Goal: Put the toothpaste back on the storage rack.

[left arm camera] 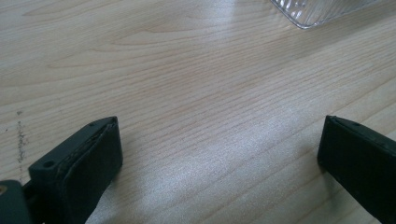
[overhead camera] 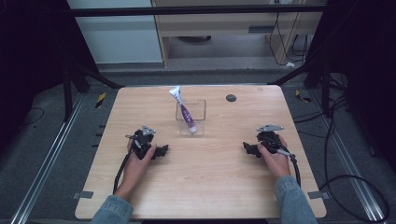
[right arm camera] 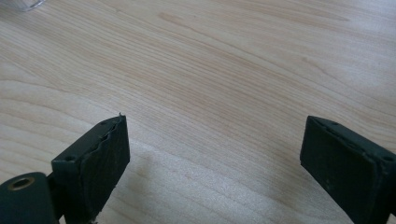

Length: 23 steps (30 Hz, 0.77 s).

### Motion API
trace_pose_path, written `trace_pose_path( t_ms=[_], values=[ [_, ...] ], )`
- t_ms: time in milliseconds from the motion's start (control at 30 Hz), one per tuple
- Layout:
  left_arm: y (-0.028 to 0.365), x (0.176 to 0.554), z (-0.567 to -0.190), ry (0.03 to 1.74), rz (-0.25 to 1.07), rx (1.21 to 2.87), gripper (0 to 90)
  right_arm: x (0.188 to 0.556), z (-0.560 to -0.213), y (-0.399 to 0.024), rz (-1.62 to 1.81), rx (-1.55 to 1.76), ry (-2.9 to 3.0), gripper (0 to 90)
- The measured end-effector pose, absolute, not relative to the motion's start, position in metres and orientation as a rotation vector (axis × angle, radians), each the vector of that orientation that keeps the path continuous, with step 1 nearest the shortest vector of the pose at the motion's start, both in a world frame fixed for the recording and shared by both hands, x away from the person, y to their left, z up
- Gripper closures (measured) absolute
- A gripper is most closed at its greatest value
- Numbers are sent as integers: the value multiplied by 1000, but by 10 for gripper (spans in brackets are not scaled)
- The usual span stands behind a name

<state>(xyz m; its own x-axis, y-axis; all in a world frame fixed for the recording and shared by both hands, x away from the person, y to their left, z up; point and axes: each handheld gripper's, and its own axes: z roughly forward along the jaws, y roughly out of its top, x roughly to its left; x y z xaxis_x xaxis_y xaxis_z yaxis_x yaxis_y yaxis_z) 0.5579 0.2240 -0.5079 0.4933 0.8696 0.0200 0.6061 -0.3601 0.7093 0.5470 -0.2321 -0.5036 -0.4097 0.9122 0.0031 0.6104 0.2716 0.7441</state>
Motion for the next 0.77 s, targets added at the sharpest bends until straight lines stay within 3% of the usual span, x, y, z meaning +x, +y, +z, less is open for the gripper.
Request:
trace_pose_path(
  t_ms=[767],
  values=[
    [224, 558, -508, 1208, 528, 2094, 0, 551, -511, -228, 922, 1372, 2146, 32]
  ],
)
